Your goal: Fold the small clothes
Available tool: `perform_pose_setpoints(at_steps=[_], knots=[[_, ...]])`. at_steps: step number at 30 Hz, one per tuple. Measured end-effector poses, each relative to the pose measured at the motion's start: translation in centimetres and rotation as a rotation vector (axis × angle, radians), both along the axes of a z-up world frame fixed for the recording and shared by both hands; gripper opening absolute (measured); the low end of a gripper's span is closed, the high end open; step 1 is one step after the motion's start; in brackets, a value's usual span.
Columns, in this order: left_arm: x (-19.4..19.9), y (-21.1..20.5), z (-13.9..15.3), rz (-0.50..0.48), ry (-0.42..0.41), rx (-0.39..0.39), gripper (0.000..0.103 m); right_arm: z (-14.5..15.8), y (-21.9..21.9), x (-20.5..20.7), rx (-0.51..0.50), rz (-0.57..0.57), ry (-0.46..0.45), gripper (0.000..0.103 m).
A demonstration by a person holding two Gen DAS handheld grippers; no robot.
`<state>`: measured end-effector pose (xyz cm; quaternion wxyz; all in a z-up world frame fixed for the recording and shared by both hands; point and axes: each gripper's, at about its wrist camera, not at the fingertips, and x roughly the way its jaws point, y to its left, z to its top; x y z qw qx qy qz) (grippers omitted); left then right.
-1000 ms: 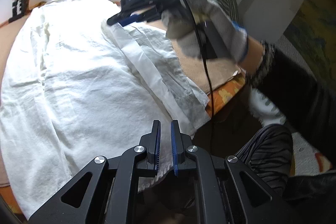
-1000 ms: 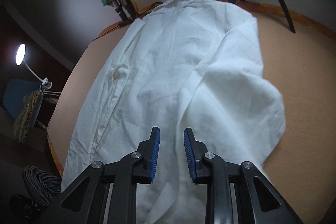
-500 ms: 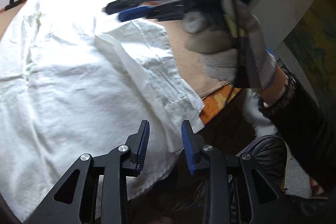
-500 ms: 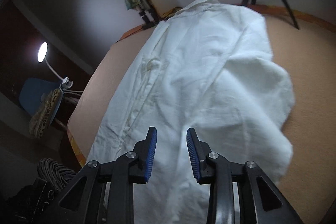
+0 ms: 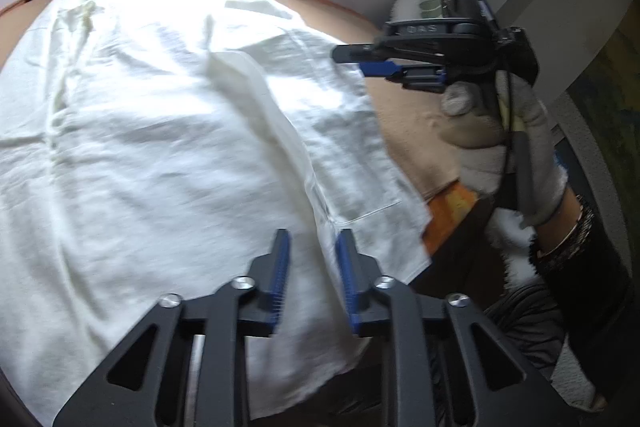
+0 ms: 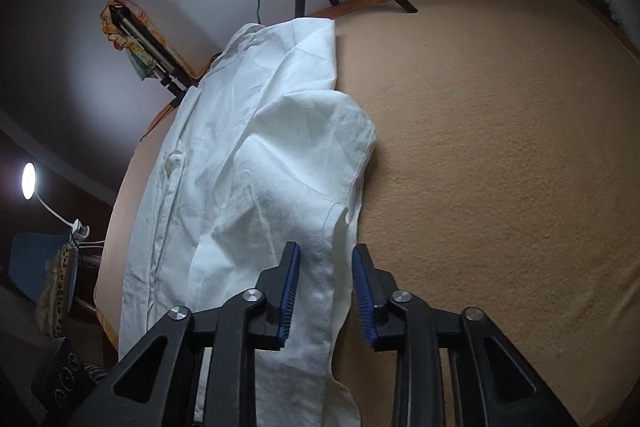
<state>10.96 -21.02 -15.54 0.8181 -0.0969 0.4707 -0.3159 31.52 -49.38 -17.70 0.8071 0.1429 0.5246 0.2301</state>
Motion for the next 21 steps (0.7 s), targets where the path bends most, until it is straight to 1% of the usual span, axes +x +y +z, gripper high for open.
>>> perform_pose_setpoints(at_steps=[1,2,4,5,7,8,10,14,17,19,21], knots=[[0.0,0.3,-0.2,0.004,0.009,0.003,0.014,0.0,0.2,-0.1,0.006,0.017,-0.003,0.010],[0.0,0.5,-0.4,0.011,0.017,0.004,0.012,0.0,0.4,-0.2,0.000,0.028,-0.010,0.005],[-0.3,1.0,-0.8,0.017,0.019,0.006,0.009,-0.1,0.5,-0.4,-0.047,0.022,-0.014,0.005],[-0.3,1.3,-0.9,0.018,0.022,0.002,0.009,-0.4,0.5,-0.4,-0.053,0.017,-0.006,0.006],[-0.3,1.6,-0.6,0.019,0.027,-0.006,0.009,-0.6,0.1,-0.7,-0.070,-0.001,0.007,0.012],[-0.3,1.6,-0.5,0.014,0.029,-0.016,0.009,-0.6,-0.2,-1.0,-0.059,0.000,0.012,0.019],[-0.3,1.4,-0.4,-0.005,0.034,-0.039,0.009,-0.1,-0.8,-1.8,-0.003,0.007,0.012,0.031],[-0.3,1.3,0.6,-0.008,0.036,-0.080,0.009,0.8,-1.5,-4.1,0.025,0.038,-0.003,0.032],[-0.1,0.6,1.2,-0.010,0.030,-0.090,0.011,-0.1,-1.5,-5.8,0.040,0.067,0.028,0.030],[0.2,0.2,1.2,-0.011,0.022,-0.085,0.012,-0.9,-1.0,-6.6,0.022,0.092,0.035,0.028],[0.9,-0.3,0.8,-0.011,0.046,-0.082,0.012,-1.5,-0.2,-6.9,-0.005,0.105,0.035,0.024]])
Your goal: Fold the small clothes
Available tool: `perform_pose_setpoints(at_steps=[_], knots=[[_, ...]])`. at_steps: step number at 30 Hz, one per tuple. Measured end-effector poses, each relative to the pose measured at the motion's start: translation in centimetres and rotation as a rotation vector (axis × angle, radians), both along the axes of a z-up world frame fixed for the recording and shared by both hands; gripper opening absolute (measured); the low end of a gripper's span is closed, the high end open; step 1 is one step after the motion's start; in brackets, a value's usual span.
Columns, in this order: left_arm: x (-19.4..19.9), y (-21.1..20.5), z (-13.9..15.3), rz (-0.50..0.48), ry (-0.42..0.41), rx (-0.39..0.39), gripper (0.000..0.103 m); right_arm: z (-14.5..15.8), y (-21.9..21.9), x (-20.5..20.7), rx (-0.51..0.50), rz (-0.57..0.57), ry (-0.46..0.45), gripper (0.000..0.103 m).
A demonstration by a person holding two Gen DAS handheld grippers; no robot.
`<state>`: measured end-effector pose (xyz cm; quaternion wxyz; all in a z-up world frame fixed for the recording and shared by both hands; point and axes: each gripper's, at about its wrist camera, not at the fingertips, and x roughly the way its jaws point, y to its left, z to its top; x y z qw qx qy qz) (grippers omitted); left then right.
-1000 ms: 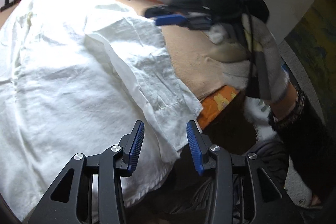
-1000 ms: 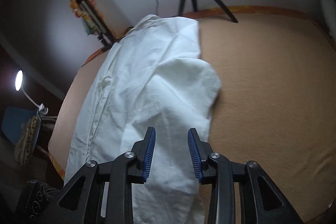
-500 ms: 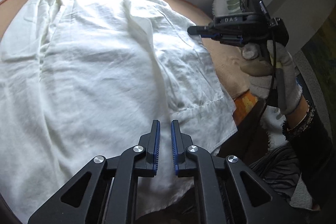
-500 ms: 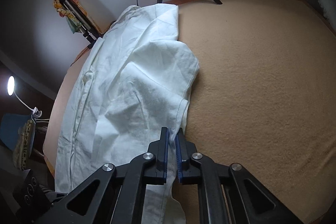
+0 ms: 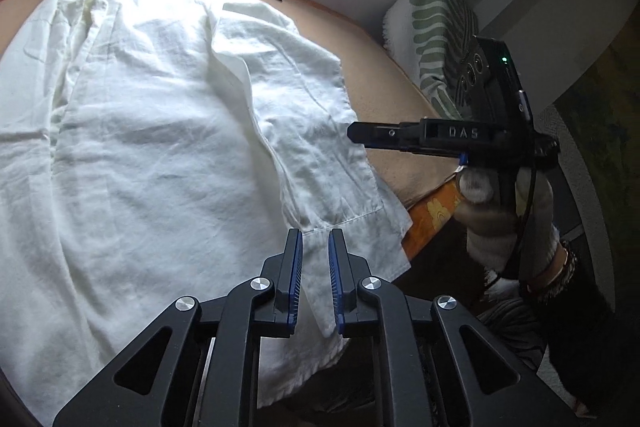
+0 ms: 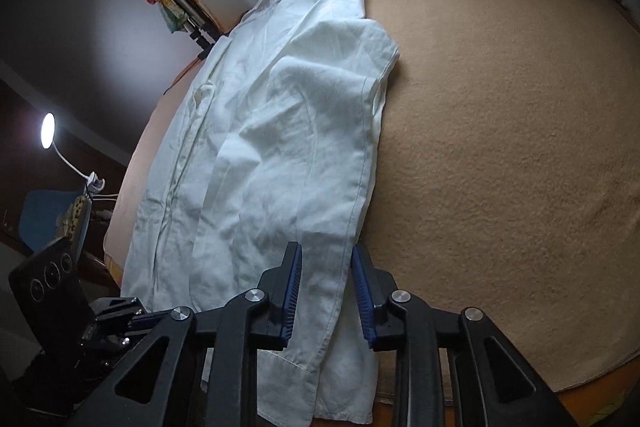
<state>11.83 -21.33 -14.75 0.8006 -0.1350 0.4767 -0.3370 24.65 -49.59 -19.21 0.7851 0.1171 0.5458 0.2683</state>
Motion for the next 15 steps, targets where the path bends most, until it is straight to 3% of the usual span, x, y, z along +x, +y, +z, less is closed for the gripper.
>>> perform_pose_setpoints(at_steps=[2,4,5,9,15], knots=[[0.7,-0.1,-0.7,0.006,0.026,-0.010,0.011,-0.3,0.7,0.0,-0.033,0.009,-0.011,0.009],[1.1,-0.1,-1.4,0.011,0.048,-0.032,0.007,0.0,1.1,0.1,-0.045,0.025,-0.027,0.001],[1.1,-0.2,-1.5,0.006,0.047,-0.037,0.000,0.3,1.1,0.0,-0.046,0.031,-0.037,0.000],[0.3,-0.1,-1.5,-0.002,0.087,-0.097,0.000,2.1,0.1,-0.2,-0.013,0.027,-0.050,0.000],[-0.8,0.3,-2.0,-0.005,0.057,-0.033,0.000,0.7,-0.5,0.0,-0.061,0.006,0.002,0.000]])
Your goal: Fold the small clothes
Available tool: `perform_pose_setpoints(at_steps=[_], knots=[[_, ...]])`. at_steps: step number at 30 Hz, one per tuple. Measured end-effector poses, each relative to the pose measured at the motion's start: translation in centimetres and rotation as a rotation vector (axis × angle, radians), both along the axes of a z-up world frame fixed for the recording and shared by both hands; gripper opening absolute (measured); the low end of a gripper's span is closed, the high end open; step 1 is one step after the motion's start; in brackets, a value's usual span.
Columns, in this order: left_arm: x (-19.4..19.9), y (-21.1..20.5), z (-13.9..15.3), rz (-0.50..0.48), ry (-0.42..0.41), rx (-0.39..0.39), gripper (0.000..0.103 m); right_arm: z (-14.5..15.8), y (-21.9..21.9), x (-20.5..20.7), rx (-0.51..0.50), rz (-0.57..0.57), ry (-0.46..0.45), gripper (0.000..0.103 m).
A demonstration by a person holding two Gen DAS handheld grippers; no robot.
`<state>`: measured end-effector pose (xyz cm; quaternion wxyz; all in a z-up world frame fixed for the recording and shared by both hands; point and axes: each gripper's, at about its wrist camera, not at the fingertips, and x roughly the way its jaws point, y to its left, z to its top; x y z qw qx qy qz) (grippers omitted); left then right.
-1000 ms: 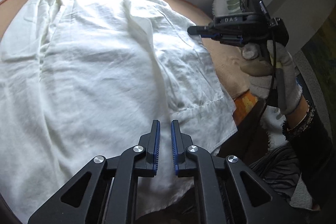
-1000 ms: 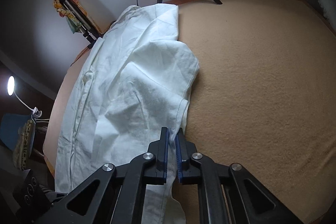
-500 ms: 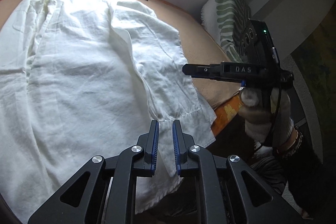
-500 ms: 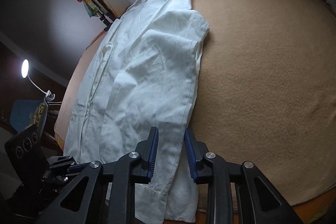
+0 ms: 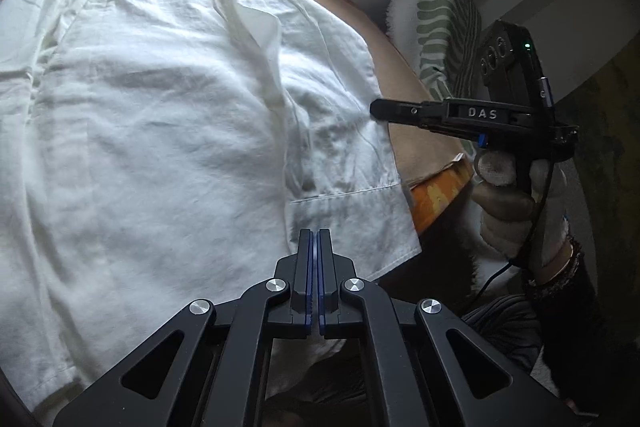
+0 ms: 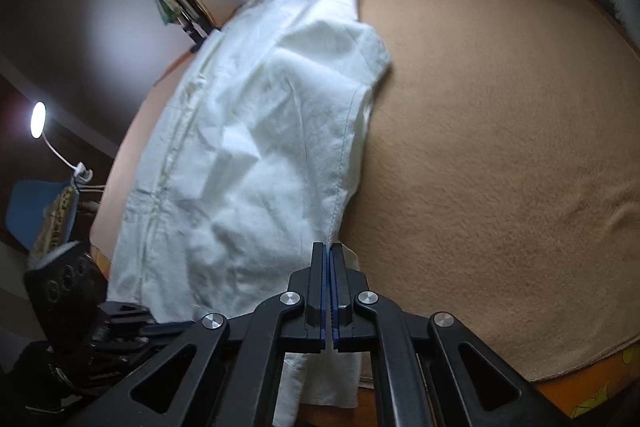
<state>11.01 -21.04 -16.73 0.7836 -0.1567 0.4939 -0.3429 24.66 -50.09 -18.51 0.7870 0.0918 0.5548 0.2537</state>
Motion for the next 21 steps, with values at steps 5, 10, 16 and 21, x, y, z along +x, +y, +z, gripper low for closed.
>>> perform_pose_setpoints(at_steps=[5,10,16,21], knots=[[-0.7,1.0,1.5,0.014,-0.073,0.036,0.000,0.8,-0.8,-0.6,0.038,0.008,-0.020,0.028],[-1.7,-0.2,3.8,-0.031,-0.197,0.067,0.006,0.8,-1.0,-2.0,0.039,0.049,-0.034,0.028],[-2.1,-3.8,4.1,-0.130,-0.252,0.094,0.029,-0.5,0.4,-2.4,-0.021,0.092,-0.022,0.014],[-3.5,-7.1,3.3,-0.229,-0.324,0.173,0.038,-0.3,-1.5,-2.5,0.006,0.031,-0.012,0.038]])
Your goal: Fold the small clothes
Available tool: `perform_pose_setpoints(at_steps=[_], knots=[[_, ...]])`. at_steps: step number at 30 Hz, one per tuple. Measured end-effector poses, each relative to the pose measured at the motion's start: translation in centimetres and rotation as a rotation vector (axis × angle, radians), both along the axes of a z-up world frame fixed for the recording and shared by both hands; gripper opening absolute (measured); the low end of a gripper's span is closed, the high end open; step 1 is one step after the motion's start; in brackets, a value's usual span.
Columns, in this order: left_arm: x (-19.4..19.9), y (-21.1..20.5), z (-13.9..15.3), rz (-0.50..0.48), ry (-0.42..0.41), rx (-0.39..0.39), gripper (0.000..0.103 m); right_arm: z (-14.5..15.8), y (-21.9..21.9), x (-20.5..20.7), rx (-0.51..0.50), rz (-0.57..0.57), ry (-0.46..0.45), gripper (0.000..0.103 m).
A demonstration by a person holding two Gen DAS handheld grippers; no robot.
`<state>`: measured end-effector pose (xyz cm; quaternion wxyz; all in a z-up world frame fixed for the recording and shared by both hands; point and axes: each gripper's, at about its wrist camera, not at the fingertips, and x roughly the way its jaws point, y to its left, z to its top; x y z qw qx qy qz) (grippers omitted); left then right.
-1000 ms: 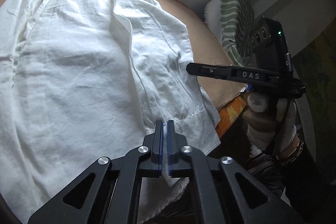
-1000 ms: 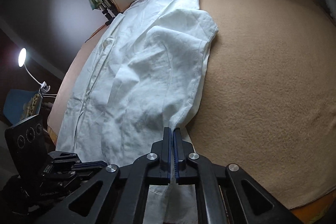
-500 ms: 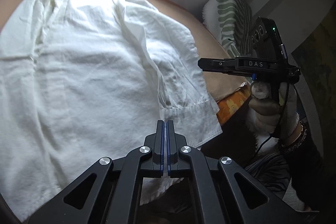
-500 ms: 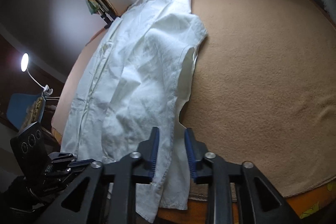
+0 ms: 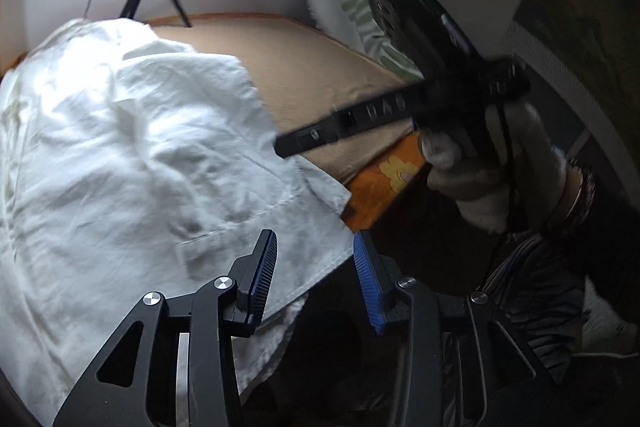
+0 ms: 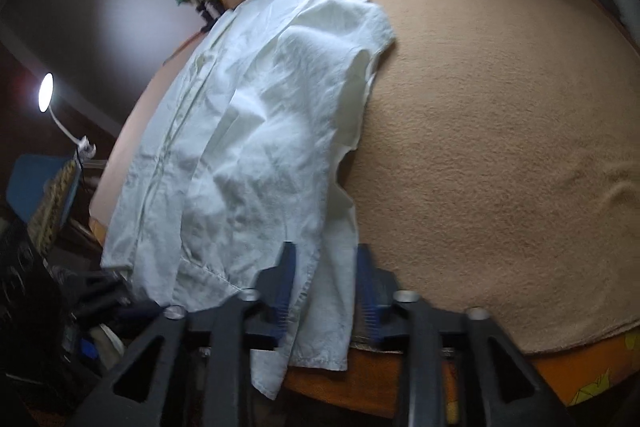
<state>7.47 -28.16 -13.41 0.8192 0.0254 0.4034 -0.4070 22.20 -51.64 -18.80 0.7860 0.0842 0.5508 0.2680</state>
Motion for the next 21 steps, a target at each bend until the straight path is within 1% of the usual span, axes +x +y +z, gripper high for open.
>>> perform_pose_setpoints(at_steps=[1,3,5,6,9,10,11,13,15,19,21], knots=[[0.0,-0.5,-0.2,-0.007,-0.007,0.008,0.038,0.0,-0.6,-0.1,0.017,-0.008,0.012,0.037],[0.2,-1.3,-0.7,-0.016,-0.001,0.015,0.038,-0.5,-1.4,-0.3,0.052,-0.017,0.042,0.033],[0.2,-1.9,-1.1,-0.016,-0.003,0.024,0.038,-1.2,-1.8,-0.5,0.072,-0.018,0.078,0.025],[0.2,-2.1,-1.3,-0.016,-0.006,0.027,0.038,-1.7,-1.9,-0.6,0.073,-0.021,0.098,0.023],[0.1,-2.7,-1.7,-0.010,-0.022,0.047,0.039,-2.1,-2.3,-0.8,0.094,-0.030,0.115,0.011],[0.0,-2.9,-1.8,-0.006,-0.031,0.056,0.041,-2.2,-2.3,-0.9,0.110,-0.031,0.127,0.003],[0.1,-3.1,-1.9,0.000,-0.039,0.062,0.044,-2.4,-2.3,-0.9,0.120,-0.033,0.136,0.001],[-0.2,-3.4,-2.1,0.010,-0.057,0.075,0.045,-2.4,-2.3,-1.0,0.148,-0.037,0.146,0.000],[-0.7,-3.8,-2.0,0.025,-0.086,0.094,0.045,-2.0,-2.6,-1.1,0.224,-0.042,0.157,0.000],[-0.8,-4.7,-2.0,0.070,-0.151,0.127,0.045,-0.4,-3.0,-1.1,0.336,-0.055,0.129,0.000],[-0.8,-5.2,-2.2,0.092,-0.182,0.142,0.045,0.0,-2.7,-1.0,0.341,-0.052,0.120,0.000]])
